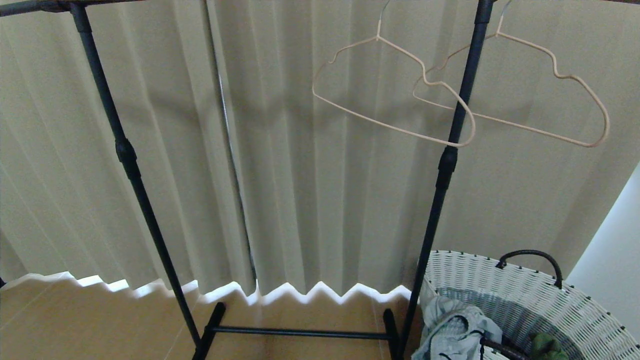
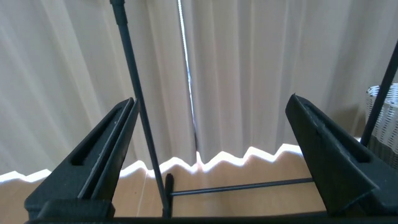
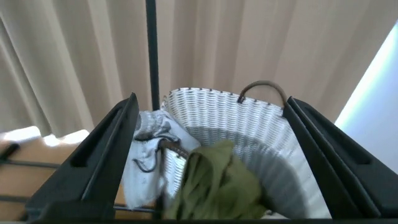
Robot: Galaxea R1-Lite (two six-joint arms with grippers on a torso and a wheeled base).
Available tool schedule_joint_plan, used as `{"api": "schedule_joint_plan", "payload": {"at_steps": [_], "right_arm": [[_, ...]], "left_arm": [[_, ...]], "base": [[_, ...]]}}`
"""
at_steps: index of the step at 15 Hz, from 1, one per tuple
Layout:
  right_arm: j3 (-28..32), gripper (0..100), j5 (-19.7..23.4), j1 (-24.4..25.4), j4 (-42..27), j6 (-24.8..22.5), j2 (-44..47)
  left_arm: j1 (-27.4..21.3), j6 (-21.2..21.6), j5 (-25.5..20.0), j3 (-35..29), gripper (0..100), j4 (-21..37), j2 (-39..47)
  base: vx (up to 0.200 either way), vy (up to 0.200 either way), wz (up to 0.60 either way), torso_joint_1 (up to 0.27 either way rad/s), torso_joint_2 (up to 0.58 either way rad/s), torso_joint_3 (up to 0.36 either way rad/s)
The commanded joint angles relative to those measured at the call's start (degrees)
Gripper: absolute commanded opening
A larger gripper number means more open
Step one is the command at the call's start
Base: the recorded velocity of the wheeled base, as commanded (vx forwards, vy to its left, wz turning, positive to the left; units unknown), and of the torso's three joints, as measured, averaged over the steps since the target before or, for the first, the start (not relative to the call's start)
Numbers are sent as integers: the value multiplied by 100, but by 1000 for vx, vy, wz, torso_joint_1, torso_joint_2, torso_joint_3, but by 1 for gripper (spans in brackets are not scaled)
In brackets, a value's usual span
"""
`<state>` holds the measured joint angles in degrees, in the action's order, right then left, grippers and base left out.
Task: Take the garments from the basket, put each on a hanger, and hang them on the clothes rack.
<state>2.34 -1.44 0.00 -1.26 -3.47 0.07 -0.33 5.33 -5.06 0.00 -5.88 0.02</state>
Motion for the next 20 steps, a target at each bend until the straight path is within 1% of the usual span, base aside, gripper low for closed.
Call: {"api": "schedule_joint_plan", "payload": {"at_steps": [1, 3, 4, 5, 6, 7, 8, 9, 10, 11, 12, 13, 14, 15, 16, 18, 20], "right_arm": [[513, 100, 12, 18, -428, -233, 89], [970, 100, 12, 123, -1254, -672, 371], [1111, 100, 12, 220, -1439, -734, 564], [1392, 100, -14, 527, -1703, -813, 1311], [1471, 100, -58, 668, -1711, -927, 2005], [1471, 100, -58, 668, -1711, -927, 2005], [1445, 100, -269, 677, -1694, -1235, 3315], [1471, 100, -340, 677, -1659, -1489, 3886], [1480, 100, -383, 668, -1571, -1630, 4238], [1462, 100, -480, 650, -1333, -1797, 4888], [1462, 100, -559, 624, -1298, -1850, 5108], [1445, 100, -1069, 422, -1298, -2140, 5785], [1445, 100, -1192, 369, -1298, -2210, 5864], [1462, 100, -1869, -35, -1140, -3001, 6523], [1453, 100, -1860, -79, -1052, -3115, 6628], [1330, 100, -1728, -79, -542, -3265, 7094], [1313, 100, -1579, -97, -419, -3405, 7419]], "left_arm": [[-2, -5, -13, 0, 100, -1, -2], [-2, -14, -13, 0, 100, -1, -2], [-2, -14, -13, 0, 100, -1, -2], [-2, -23, -13, 0, 100, -1, -2], [-2, -41, -13, 0, 100, -1, -2], [-2, -41, -13, 0, 100, -1, -2], [-2, -58, -13, 0, 100, -1, -2], [-2, -76, -13, 0, 100, -1, -2], [-2, -76, -13, 0, 100, -1, -2], [-2, -76, -13, 0, 100, -1, -2], [-2, -76, -13, 0, 100, -1, -2], [-2, -76, -13, 0, 100, -1, -2], [-2, -76, -13, 0, 100, -1, -2], [-2, -76, -13, 0, 100, -1, -2], [-2, -76, -13, 0, 100, -1, -2], [-2, -76, -13, 0, 100, -1, -2], [-2, -84, -13, 0, 100, -1, -2]], "base": [[0, 0, 0, 0, 0, 0], [0, 0, 0, 0, 0, 0], [0, 0, 0, 0, 0, 0], [0, 0, 0, 0, 0, 0], [0, 0, 0, 0, 0, 0], [0, 0, 0, 0, 0, 0], [0, 0, 0, 0, 0, 0], [0, 0, 0, 0, 0, 0], [0, 0, 0, 0, 0, 0], [0, 0, 0, 0, 0, 0], [0, 0, 0, 0, 0, 0], [0, 0, 0, 0, 0, 0], [0, 0, 0, 0, 0, 0], [0, 0, 0, 0, 0, 0], [0, 0, 0, 0, 0, 0], [0, 0, 0, 0, 0, 0], [0, 0, 0, 0, 0, 0]]}}
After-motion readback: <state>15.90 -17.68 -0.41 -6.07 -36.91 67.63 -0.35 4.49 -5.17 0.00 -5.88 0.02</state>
